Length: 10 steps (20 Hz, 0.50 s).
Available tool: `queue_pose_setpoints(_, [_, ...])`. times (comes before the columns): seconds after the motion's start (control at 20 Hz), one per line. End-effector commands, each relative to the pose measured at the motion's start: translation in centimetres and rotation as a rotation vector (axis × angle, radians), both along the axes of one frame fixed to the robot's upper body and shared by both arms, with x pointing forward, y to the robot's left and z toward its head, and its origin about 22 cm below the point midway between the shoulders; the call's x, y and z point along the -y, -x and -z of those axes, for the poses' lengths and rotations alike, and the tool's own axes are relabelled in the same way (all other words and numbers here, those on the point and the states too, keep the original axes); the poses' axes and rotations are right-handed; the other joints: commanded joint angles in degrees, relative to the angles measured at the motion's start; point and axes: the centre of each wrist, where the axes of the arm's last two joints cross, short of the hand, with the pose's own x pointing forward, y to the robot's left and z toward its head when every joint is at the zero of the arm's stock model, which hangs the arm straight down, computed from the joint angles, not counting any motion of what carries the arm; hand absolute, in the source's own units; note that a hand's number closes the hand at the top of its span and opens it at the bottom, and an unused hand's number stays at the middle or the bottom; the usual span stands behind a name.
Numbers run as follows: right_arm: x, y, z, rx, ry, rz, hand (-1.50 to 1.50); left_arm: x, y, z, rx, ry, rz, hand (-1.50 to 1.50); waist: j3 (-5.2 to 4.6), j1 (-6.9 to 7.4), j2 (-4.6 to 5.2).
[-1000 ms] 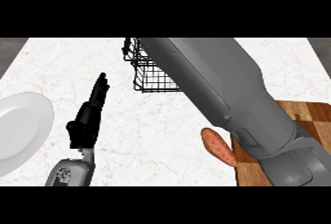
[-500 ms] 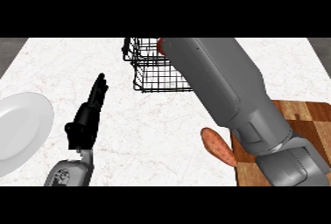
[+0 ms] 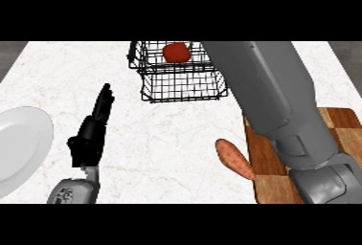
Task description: Pick the bell pepper from the cutting board and place it in the tiered basket
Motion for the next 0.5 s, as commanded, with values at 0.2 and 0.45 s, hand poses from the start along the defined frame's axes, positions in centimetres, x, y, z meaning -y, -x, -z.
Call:
queue_pose_setpoints(0.2, [7.2, 2.0, -0.1, 0.096, -0.285, 0.196, -1.50, -1.7, 0.5, 0.4, -0.021, -0.007, -0.078, 0.00, 0.14, -3.73, -1.29])
queue_pose_setpoints(0.45, [11.5, 5.7, 3.0, 0.091, -0.307, 0.161, -1.50, -2.4, 1.0, 0.2, -0.031, 0.001, -0.112, 0.00, 0.21, -5.54, -1.92])
